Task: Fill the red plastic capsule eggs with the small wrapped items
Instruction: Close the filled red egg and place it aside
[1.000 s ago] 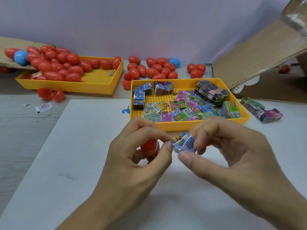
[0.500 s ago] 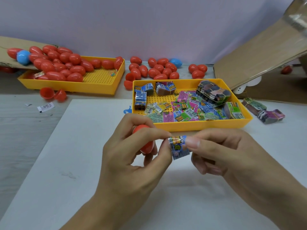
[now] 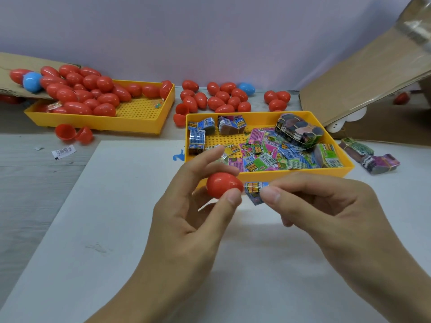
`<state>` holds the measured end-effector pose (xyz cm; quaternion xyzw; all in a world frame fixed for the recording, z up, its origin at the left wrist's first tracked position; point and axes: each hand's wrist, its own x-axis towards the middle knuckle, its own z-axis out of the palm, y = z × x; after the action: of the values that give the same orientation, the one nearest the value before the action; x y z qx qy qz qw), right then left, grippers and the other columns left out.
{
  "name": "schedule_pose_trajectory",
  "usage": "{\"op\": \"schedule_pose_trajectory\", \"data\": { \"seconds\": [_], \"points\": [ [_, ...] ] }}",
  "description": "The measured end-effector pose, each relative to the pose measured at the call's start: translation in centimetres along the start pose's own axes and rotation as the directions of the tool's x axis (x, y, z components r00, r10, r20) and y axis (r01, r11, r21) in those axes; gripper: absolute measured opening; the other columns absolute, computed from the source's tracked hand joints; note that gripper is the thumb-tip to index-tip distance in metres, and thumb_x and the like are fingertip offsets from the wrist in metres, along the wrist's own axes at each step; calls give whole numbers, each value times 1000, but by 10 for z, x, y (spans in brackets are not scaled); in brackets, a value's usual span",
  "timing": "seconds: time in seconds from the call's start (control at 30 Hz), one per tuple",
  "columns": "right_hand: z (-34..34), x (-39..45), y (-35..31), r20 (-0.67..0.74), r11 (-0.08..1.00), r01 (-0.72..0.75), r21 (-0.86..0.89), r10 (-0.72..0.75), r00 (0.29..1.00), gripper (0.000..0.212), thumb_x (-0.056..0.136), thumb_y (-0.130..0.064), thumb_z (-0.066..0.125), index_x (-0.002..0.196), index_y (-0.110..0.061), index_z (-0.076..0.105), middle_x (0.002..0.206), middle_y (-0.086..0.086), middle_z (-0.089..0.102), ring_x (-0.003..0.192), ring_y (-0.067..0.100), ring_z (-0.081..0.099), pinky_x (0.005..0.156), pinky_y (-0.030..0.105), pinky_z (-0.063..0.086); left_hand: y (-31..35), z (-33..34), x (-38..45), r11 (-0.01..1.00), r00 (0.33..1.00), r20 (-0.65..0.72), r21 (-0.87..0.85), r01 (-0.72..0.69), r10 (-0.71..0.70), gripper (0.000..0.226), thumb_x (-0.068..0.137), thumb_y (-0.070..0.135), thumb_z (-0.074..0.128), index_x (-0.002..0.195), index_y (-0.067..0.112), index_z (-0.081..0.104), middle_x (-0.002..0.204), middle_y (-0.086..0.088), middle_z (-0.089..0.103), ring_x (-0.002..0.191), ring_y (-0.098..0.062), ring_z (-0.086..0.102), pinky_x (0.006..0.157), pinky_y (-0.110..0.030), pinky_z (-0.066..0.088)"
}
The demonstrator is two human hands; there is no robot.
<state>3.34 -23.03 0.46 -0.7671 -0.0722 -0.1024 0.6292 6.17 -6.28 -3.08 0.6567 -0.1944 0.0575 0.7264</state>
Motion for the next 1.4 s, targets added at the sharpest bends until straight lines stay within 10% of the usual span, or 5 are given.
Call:
{"op": "schedule_pose_trajectory", "data": {
  "seconds": [0.93,1.4],
  "points": [
    [-5,3,4,35,986,-55,157,50,998,22,71,-43,69,79,-25,80,56,5,58,49,9,45,44,16,35,0,-2,0,999,1000,7,-20,-28,28,33,78,19,73,111,23,76,108,-2,68,100,-17,69,78,-18,54],
    [-4,4,2,96,997,-55,52,50,994,8,77,-32,72,80,-29,79,63,-11,68,49,4,55,50,6,41,0,-1,0,996,997,-33,59,-67,69,33,77,13,82,107,27,77,102,8,69,95,-13,69,77,-17,55]
  ]
}}
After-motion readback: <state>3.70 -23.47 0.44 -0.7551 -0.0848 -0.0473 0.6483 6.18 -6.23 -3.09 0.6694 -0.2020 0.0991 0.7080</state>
